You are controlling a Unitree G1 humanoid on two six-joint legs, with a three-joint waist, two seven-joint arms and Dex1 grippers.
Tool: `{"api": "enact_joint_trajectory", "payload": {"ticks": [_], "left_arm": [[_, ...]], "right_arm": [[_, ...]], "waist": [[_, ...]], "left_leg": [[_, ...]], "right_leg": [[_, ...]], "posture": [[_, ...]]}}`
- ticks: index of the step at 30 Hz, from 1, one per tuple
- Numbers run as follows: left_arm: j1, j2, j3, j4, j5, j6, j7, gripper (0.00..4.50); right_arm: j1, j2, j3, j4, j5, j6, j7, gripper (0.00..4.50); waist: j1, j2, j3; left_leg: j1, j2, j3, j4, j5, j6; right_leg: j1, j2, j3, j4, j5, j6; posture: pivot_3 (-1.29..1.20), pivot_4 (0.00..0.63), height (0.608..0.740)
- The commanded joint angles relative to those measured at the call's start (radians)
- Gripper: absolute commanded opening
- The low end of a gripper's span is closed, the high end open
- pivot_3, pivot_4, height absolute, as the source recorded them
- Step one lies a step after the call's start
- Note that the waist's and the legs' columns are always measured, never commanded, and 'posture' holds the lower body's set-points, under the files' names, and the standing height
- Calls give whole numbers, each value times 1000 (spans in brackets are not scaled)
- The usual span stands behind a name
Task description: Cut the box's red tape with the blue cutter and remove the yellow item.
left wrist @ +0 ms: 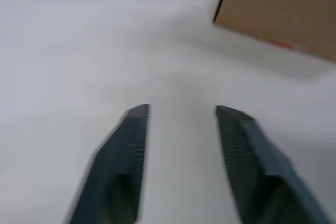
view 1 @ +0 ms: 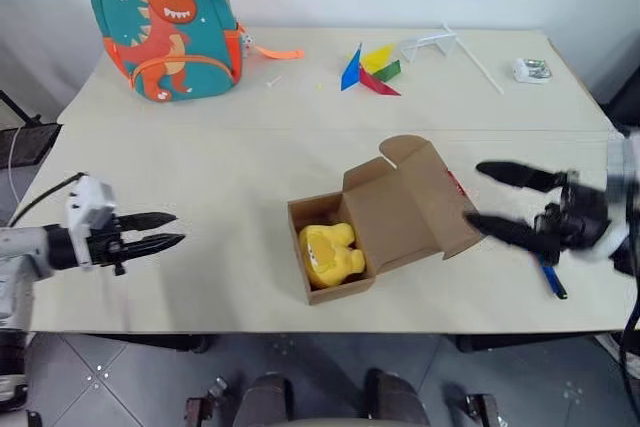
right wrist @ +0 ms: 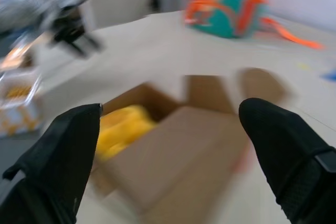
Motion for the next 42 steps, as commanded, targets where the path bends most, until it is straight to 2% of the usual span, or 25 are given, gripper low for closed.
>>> {"api": "enact_joint_trajectory", "payload": {"ticks": [1, 4, 7, 9, 12, 14, 20, 25, 28, 35, 38, 42], "left_arm": [[17, 55, 28, -77, -25, 0, -50, 3595], [22, 103, -14, -232, -50, 133, -50, 4489], [-14, 161, -115, -415, -72, 309, -34, 4489], [-96, 164, -212, -504, -54, 399, 9, 4489], [-290, 82, -348, -567, -43, 577, 123, 4489], [-437, -25, -453, -604, -35, 683, 198, 4489], [-676, -189, -667, -604, 57, 874, 354, 4489], [-771, -263, -761, -540, 86, 881, 360, 4489], [-753, -280, -898, -544, 140, 838, 333, 4489], [-725, -317, -906, -537, 127, 848, 326, 4489], [-702, -333, -918, -523, 138, 827, 332, 3909], [-684, -339, -931, -488, 167, 789, 330, 2741]], "right_arm": [[15, 12, -46, -83, 36, -48, 3, 4500], [28, -6, -41, -98, 9, -93, 45, 4500], [6, -39, -55, -105, 45, -80, 46, 4500], [-18, -82, -64, -116, 86, -48, 39, 4500], [-51, -135, -77, -130, 150, 4, 13, 4500], [-56, -161, -86, -147, 184, 36, -4, 4500], [-58, -202, -90, -189, 249, 108, -65, 4500], [-46, -210, -77, -208, 238, 131, -97, 4500], [-7, -209, -91, -230, 255, 161, -116, 4500], [27, -203, -112, -248, 261, 174, -131, 4500], [29, -203, -108, -244, 263, 171, -137, 4500], [25, -205, -109, -233, 262, 169, -136, 4500]], "waist": [[-4, -1, 1], [-4, -2, 1], [-1, -3, 1], [0, -2, 2], [1, -2, 2], [6, -3, 2], [-1, -6, 3], [2, -6, 3], [3, -6, 3], [6, -7, 4], [6, -7, 4], [9, -7, 4]], "left_leg": [[1, 0, 0, 0, 0, 0], [3, 0, 2, 0, 0, 0], [4, 0, 2, 0, 0, 0], [5, 0, 2, 0, 0, 0], [5, 0, 2, 0, 0, 0], [5, 0, 2, 0, 0, 0], [4, 0, 2, 2, 0, 0], [4, 0, 2, 2, 0, 0], [4, 0, 2, 2, 0, 0], [3, 0, 2, 6, 0, 1], [3, 0, 2, 8, -1, 1], [3, 0, 1, 10, -1, 1]], "right_leg": [[1, 0, 0, 1, 0, 0], [1, 0, 2, 2, 0, 0], [1, 0, 3, 3, 0, 0], [1, 0, 4, 3, 0, 0], [1, 0, 4, 5, 0, -1], [1, 0, 4, 5, 0, -1], [2, 0, 4, 4, 0, -1], [2, 0, 5, 3, 0, -1], [2, 0, 5, 2, 0, -1], [2, 0, 5, 2, 0, -1], [3, 0, 5, 3, 0, -1], [4, 0, 5, 4, 1, -1]], "posture": [[0, 150, 740], [0, 150, 740], [0, 150, 740], [0, 150, 740], [0, 150, 740], [0, 150, 740], [0, 150, 740], [0, 150, 740], [0, 150, 740], [0, 150, 740], [0, 150, 740], [0, 150, 740]]}}
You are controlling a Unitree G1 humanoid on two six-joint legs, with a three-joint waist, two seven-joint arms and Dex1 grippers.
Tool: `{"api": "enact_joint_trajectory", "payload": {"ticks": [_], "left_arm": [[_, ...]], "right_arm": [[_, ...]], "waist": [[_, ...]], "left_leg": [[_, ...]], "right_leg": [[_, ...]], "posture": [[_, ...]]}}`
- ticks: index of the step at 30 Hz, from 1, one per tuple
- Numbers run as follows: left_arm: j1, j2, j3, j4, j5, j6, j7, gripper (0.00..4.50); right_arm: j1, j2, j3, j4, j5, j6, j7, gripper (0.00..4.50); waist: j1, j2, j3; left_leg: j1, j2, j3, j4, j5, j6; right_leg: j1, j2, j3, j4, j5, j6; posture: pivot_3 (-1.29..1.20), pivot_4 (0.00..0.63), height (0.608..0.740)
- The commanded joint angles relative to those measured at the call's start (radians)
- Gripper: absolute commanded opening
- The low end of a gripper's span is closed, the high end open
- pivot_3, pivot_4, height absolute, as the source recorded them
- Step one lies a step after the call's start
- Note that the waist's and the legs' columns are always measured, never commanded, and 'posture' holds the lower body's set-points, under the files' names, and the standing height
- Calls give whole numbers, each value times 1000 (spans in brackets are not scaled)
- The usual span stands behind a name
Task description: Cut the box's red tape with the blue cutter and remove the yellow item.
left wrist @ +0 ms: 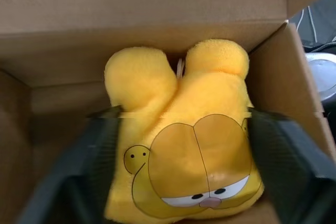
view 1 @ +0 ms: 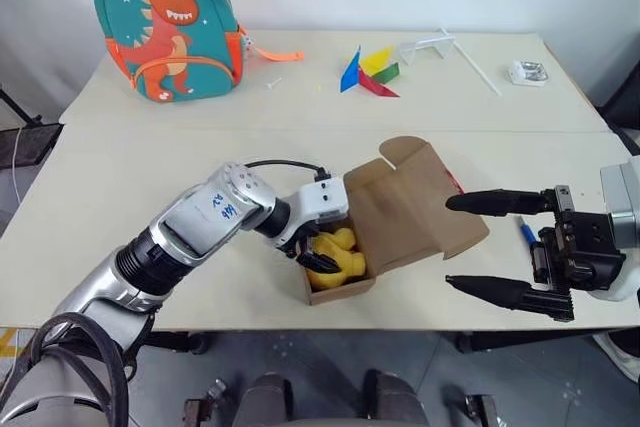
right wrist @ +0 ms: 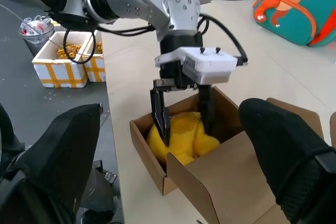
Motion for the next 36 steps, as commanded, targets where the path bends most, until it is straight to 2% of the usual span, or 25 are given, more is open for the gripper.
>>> {"api": "enact_joint_trajectory", "payload": {"ticks": [1, 4, 10, 17, 20, 22, 25, 27, 29, 33, 36], "left_arm": [[7, -3, -16, 29, 36, -43, -8, 2448], [-5, -20, -1, 61, 44, -65, -10, 1633], [-22, -81, 111, 105, -26, -96, -54, 31], [-41, -116, 309, 189, -153, -177, -159, 10], [-34, -133, 431, 251, -229, -186, -173, 10], [10, -140, 568, 290, -313, -235, -202, 10], [57, -142, 688, 305, -341, -299, -156, 10], [113, -105, 835, 319, -371, -297, -66, 10], [158, -71, 919, 319, -392, -294, -27, 10], [384, 89, 1035, 346, -290, -368, 22, 10], [551, 164, 1089, 425, -205, -476, 61, 10]], "right_arm": [[-7, -9, -31, -6, 13, -8, 3, 4500], [9, -7, -39, 1, 3, -9, 18, 4500], [36, 6, -38, 11, -23, -24, 35, 4500], [31, 33, -34, 31, -39, -44, 15, 4500], [30, 47, -16, 32, -51, -58, 17, 4500], [20, 61, 1, 34, -58, -66, 10, 4500], [6, 75, 17, 34, -62, -75, 2, 4500], [-42, 106, 62, 32, -63, -100, -16, 4500], [-74, 128, 93, 34, -66, -111, -19, 4500], [-165, 204, 215, 42, -70, -138, -16, 4500], [-202, 257, 281, 60, -67, -131, -30, 4500]], "waist": [[2, 0, 0], [7, 0, 0], [18, 0, 0], [16, 0, 0], [15, 0, 0], [13, 0, 0], [7, 0, 0], [-1, 0, 0], [-11, 0, 0], [-29, 0, 0], [-35, 0, 0]], "left_leg": [[0, 0, 0, 0, 0, 0], [1, 0, 0, 1, 0, 0], [0, 0, 0, 4, -1, 1], [0, 0, -1, 4, -1, 2], [0, 0, -1, 4, -1, 2], [0, 0, -1, 4, -1, 2], [1, 0, -1, 4, -1, 1], [1, 0, -1, 4, -1, 1], [1, 0, -2, 4, -1, 1], [4, 1, -2, 1, -1, 1], [4, 1, -2, 0, -1, 1]], "right_leg": [[0, 0, 0, 0, 0, 0], [2, 0, 0, 0, 0, 0], [3, 0, 0, 0, 1, 0], [3, 0, -1, 0, 1, 0], [3, 0, -1, 0, 1, 0], [3, 0, -1, 0, 1, 0], [3, 0, -1, 0, 1, 0], [3, 0, -1, 0, 1, 0], [4, 0, -1, 0, 1, 0], [4, 0, -1, 0, 1, 0], [4, 0, -2, 0, 1, 0]], "posture": [[0, 150, 740], [0, 150, 740], [0, 150, 740], [0, 150, 740], [0, 150, 740], [0, 150, 740], [0, 150, 740], [0, 150, 740], [0, 150, 740], [0, 150, 740], [0, 150, 740]]}}
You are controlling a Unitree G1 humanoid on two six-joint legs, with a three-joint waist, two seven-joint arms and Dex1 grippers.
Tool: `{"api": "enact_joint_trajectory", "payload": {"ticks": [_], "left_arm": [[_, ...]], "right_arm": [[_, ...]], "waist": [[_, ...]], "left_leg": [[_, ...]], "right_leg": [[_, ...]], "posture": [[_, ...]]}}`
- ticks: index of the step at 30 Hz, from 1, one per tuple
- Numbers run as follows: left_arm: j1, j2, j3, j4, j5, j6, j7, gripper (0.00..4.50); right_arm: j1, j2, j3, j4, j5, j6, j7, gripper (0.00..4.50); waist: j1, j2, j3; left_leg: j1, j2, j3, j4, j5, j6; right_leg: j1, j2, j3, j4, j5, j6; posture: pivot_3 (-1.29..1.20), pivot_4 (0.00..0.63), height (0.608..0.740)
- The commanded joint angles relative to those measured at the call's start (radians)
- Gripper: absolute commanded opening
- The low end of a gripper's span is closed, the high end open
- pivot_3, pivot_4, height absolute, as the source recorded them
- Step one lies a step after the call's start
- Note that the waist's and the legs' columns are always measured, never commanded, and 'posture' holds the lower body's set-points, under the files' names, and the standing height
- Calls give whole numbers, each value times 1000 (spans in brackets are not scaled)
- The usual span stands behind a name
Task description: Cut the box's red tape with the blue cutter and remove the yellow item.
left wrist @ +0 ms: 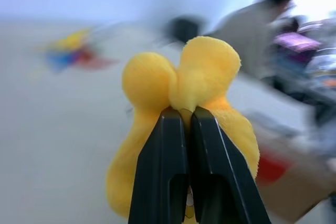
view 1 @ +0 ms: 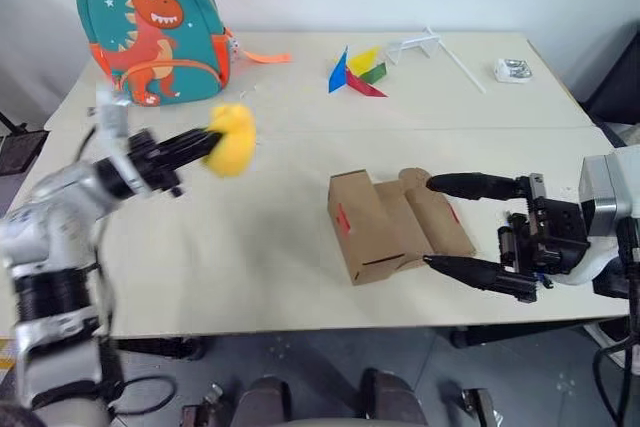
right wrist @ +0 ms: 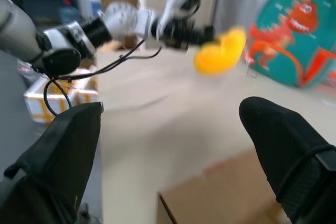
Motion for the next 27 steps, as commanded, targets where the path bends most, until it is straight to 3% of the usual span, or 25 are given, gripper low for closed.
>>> {"api": "enact_joint_trajectory", "payload": {"ticks": [1, 5, 9, 12, 17, 22, 27], "left_arm": [[139, 60, 82, 68, 91, -138, 41, 10], [282, 58, 108, 80, 131, -246, 58, 10], [352, 16, 99, -42, 70, -187, 75, 10], [356, -14, 116, -70, 48, -185, 106, 757], [403, -5, 125, -122, 46, -242, 68, 2379], [473, 49, 210, -110, 5, -262, -20, 3935], [649, 106, 362, -73, 53, -502, -176, 3935]], "right_arm": [[-29, 44, 54, 11, 3, -14, -15, 4500], [6, 98, 123, 41, -135, -130, 65, 4500], [12, 118, 126, 97, -223, -234, 111, 4500], [34, 116, 107, 121, -242, -269, 129, 4500], [86, 101, 74, 109, -244, -287, 137, 4500], [122, 123, 22, 124, -258, -325, 97, 4500], [227, 81, -83, 172, -289, -390, 166, 4500]], "waist": [[1, 0, 0], [23, -1, -1], [25, -1, -1], [24, -1, -1], [22, -1, -1], [20, -1, -1], [14, -1, -1]], "left_leg": [[0, 0, 0, 0, 0, 0], [-1, 0, 0, 0, -1, 0], [-1, 0, 0, 0, -1, 0], [0, 0, 1, 0, -1, 0], [1, 1, 1, 0, -1, -1], [1, 1, 1, 0, -1, -1], [1, 2, 3, -3, -2, -1]], "right_leg": [[0, 0, 0, 0, 0, 0], [0, 0, -1, -1, 0, 0], [0, 0, 0, -1, 0, 0], [0, 0, 0, 0, 0, 0], [0, 0, 0, 1, 0, 0], [0, 0, 0, 0, 0, 0], [-1, 0, 0, -2, 0, 0]], "posture": [[0, 150, 740], [0, 150, 740], [0, 150, 740], [0, 150, 740], [0, 150, 740], [0, 150, 740], [0, 150, 740]]}}
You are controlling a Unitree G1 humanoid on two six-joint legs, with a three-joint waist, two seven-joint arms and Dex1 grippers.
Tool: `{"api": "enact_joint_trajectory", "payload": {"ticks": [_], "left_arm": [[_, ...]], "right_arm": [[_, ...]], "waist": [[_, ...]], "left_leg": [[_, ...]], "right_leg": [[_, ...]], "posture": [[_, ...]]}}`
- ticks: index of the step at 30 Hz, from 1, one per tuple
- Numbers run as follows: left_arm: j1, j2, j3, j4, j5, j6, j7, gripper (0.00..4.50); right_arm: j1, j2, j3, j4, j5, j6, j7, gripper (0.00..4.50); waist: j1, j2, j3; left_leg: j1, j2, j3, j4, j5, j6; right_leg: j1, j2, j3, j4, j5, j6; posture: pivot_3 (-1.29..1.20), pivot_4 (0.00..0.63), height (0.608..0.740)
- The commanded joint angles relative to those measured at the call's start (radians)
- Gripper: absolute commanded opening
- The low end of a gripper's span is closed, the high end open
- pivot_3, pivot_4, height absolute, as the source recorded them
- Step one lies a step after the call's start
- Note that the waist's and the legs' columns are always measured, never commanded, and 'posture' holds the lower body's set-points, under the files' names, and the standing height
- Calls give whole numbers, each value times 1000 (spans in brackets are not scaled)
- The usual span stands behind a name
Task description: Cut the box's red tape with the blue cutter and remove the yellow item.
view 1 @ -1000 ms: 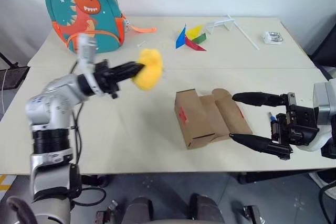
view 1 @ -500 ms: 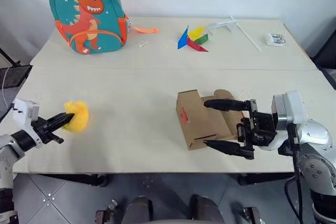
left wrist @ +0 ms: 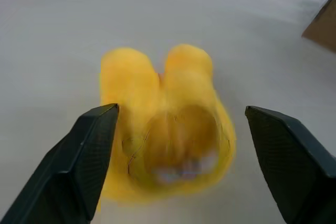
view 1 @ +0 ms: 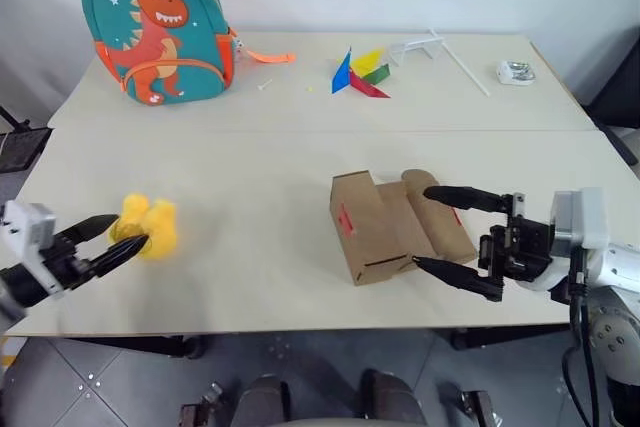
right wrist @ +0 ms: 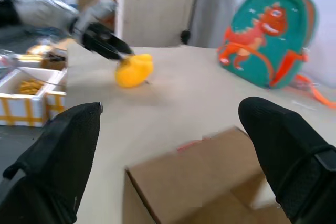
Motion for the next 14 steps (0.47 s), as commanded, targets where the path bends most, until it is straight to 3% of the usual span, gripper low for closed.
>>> {"api": "enact_joint_trajectory", "payload": {"ticks": [1, 6, 14], "left_arm": [[105, -10, 138, -7, 0, -202, -127, 3935], [229, -64, 184, -91, 14, -247, -85, 3935], [214, -153, 81, -185, 8, -235, 18, 3935]], "right_arm": [[73, -45, -107, 28, 8, -30, 59, 4500], [98, -80, -130, 111, -16, -78, 136, 4500], [104, -13, -78, 292, -155, -286, 178, 4500]], "waist": [[-1, 0, 0], [-2, 1, 0], [7, 2, 0]], "left_leg": [[0, 0, 0, -1, 0, 0], [1, 1, 3, -1, -2, 1], [9, 4, 6, -1, -3, 1]], "right_leg": [[0, 0, 0, -1, 0, 0], [0, 0, 0, -3, 0, 0], [7, 1, 0, -2, 1, -2]], "posture": [[0, 150, 740], [0, 150, 740], [0, 150, 740]]}}
